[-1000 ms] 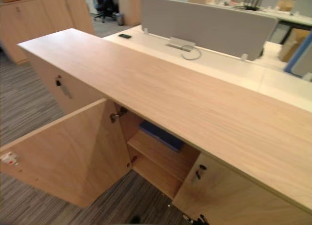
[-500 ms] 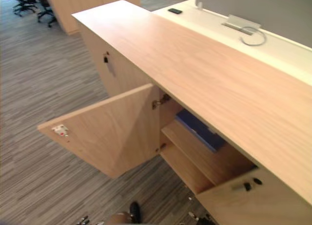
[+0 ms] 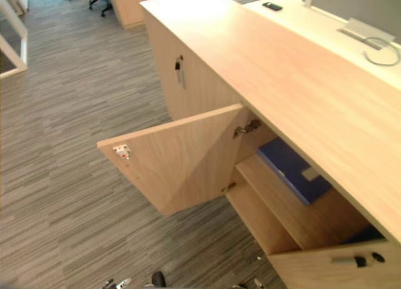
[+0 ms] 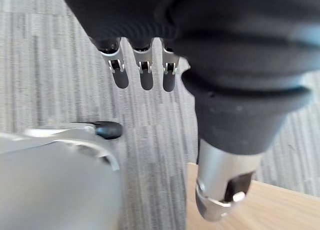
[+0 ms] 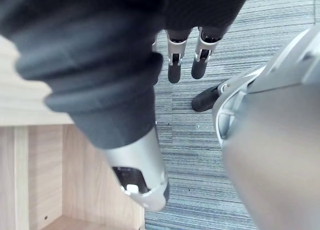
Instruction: Walk over to the cabinet, pick up the folder, carry it to the office cabinet, place the folder inside the office cabinet, then close the office cabinet door
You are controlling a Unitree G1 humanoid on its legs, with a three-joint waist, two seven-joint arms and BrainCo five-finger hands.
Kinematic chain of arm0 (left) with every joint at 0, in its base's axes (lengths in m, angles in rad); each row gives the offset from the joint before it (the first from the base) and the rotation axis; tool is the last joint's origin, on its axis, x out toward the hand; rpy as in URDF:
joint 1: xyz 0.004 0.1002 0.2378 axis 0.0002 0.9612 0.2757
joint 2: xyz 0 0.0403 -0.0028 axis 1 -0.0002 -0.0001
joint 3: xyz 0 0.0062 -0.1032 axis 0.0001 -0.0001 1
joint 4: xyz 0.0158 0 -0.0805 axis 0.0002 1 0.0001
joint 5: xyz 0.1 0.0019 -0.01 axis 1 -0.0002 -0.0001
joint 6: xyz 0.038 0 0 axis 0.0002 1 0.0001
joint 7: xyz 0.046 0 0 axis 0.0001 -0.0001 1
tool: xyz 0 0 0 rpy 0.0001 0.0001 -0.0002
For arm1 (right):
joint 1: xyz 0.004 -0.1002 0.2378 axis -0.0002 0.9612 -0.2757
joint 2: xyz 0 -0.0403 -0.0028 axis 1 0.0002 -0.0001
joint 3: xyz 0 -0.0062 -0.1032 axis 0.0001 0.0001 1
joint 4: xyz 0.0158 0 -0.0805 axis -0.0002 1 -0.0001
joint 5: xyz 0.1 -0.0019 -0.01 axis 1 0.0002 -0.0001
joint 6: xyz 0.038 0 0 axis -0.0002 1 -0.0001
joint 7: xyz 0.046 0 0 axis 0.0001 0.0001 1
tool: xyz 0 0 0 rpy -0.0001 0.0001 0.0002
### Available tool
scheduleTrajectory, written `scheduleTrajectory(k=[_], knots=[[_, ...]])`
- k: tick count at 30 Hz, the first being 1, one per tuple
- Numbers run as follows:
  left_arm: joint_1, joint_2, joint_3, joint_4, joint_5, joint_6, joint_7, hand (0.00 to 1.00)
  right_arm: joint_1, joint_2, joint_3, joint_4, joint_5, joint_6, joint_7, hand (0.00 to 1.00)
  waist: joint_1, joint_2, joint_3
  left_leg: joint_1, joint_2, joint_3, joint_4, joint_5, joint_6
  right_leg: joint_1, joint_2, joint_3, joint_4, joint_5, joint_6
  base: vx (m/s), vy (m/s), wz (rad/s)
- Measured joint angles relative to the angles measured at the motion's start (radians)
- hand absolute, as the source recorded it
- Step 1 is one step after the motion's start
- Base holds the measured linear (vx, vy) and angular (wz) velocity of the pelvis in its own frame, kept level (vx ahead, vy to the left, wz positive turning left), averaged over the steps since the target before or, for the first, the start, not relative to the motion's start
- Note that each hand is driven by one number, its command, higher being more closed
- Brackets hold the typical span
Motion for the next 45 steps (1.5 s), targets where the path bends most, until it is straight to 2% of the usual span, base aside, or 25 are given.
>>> scheduleTrajectory(k=[3, 5, 8, 10, 13, 17, 21, 26, 29, 32, 37, 42, 45], knots=[[-0.028, 0.034, 0.078, -0.013, -0.014, 0.005, -0.019, 0.00, 0.027, -0.010, -0.086, -0.002, 0.000, 0.001, 0.003, 0.00, -0.006, 0.027, -0.019, 0.013, 0.029, 0.018, -0.019, 0.000, 0.000, -0.005, 0.033, 0.019, -0.020, 0.006, 0.004, -0.11, -0.014, -0.23], [-0.050, 0.058, 0.120, -0.012, -0.012, 0.012, -0.026, 0.00, 0.056, -0.026, -0.089, -0.002, 0.000, 0.007, 0.010, 0.00, -0.006, 0.042, -0.036, 0.014, 0.047, 0.023, -0.034, 0.004, 0.000, -0.012, 0.057, 0.026, -0.035, 0.006, -0.004, -0.13, -0.030, -0.14], [-0.089, 0.127, 0.210, 0.006, 0.021, 0.033, -0.040, 0.00, 0.069, -0.046, -0.122, 0.004, 0.000, 0.010, 0.020, 0.00, -0.012, 0.041, -0.060, 0.015, 0.068, 0.058, -0.037, 0.019, -0.005, -0.020, 0.082, 0.054, -0.060, 0.006, -0.009, -0.06, -0.031, -0.26], [-0.155, 0.222, 0.265, 0.058, 0.117, 0.050, -0.034, 0.00, 0.072, -0.059, -0.121, 0.021, 0.000, 0.010, 0.034, 0.00, -0.012, 0.033, -0.069, 0.026, 0.075, 0.078, -0.037, 0.031, -0.009, -0.019, 0.089, 0.072, -0.069, 0.010, -0.015, -0.01, -0.017, -0.21], [-0.259, 0.325, 0.275, 0.099, 0.238, 0.059, -0.012, 0.00, 0.070, -0.060, -0.108, 0.024, -0.001, 0.010, 0.042, 0.00, -0.012, 0.031, -0.072, 0.029, 0.082, 0.098, -0.037, 0.032, -0.010, -0.020, 0.106, 0.093, -0.084, 0.025, -0.034, 0.00, -0.015, -0.17], [-0.414, 0.404, 0.263, 0.149, 0.308, 0.076, 0.008, 0.00, 0.071, -0.058, -0.071, 0.044, -0.001, 0.015, 0.058, 0.00, -0.028, 0.022, -0.078, 0.029, 0.093, 0.106, -0.037, 0.039, -0.014, -0.024, 0.118, 0.101, -0.083, 0.031, -0.032, 0.03, -0.014, -0.09], [-0.563, 0.463, 0.188, 0.204, 0.310, 0.093, 0.014, 0.00, 0.071, -0.053, -0.036, 0.043, -0.001, 0.020, 0.075, 0.00, -0.048, 0.006, -0.089, 0.033, 0.106, 0.131, -0.026, 0.042, -0.015, -0.031, 0.127, 0.131, -0.082, 0.030, -0.035, 0.04, -0.005, -0.19], [-0.659, 0.531, 0.123, 0.230, 0.283, 0.102, 0.028, 0.00, 0.080, -0.044, -0.033, 0.043, 0.000, 0.025, 0.080, 0.00, -0.059, 0.003, -0.088, 0.041, 0.119, 0.164, -0.009, 0.042, -0.015, -0.055, 0.130, 0.174, -0.061, 0.020, -0.050, 0.03, -0.004, -0.26], [-0.720, 0.553, 0.084, 0.230, 0.264, 0.102, 0.030, 0.00, 0.095, -0.026, -0.033, 0.043, 0.000, 0.028, 0.082, 0.00, -0.063, -0.002, -0.087, 0.048, 0.131, 0.165, -0.002, 0.042, -0.015, -0.059, 0.141, 0.181, -0.056, 0.015, -0.057, 0.00, -0.022, -0.13], [-0.754, 0.566, 0.044, 0.239, 0.260, 0.106, 0.045, 0.00, 0.104, -0.011, -0.022, 0.046, 0.000, 0.029, 0.088, 0.00, -0.079, -0.008, -0.087, 0.048, 0.152, 0.168, 0.005, 0.041, -0.015, -0.065, 0.159, 0.194, -0.051, 0.008, -0.068, -0.02, -0.026, -0.11], [-0.767, 0.593, -0.055, 0.241, 0.262, 0.105, 0.062, 0.00, 0.144, -0.006, 0.006, 0.049, 0.000, 0.028, 0.092, 0.00, -0.069, -0.021, -0.087, 0.045, 0.177, 0.171, 0.006, 0.041, -0.015, -0.082, 0.181, 0.202, -0.032, -0.004, -0.084, -0.01, -0.014, -0.04], [-0.814, 0.584, -0.171, 0.235, 0.239, 0.104, 0.084, 0.00, 0.145, 0.005, 0.055, 0.037, 0.001, 0.018, 0.093, 0.00, -0.053, -0.047, -0.078, 0.023, 0.184, 0.160, 0.025, 0.042, -0.015, -0.098, 0.180, 0.195, -0.008, -0.005, -0.086, -0.04, -0.007, 0.07], [-0.813, 0.561, -0.262, 0.165, 0.224, 0.102, 0.115, 0.00, 0.150, 0.007, 0.093, 0.036, 0.004, 0.008, 0.091, 0.00, -0.043, -0.055, -0.072, 0.000, 0.183, 0.146, 0.028, 0.042, -0.015, -0.114, 0.175, 0.176, 0.009, -0.005, -0.086, -0.08, 0.011, 0.18]])
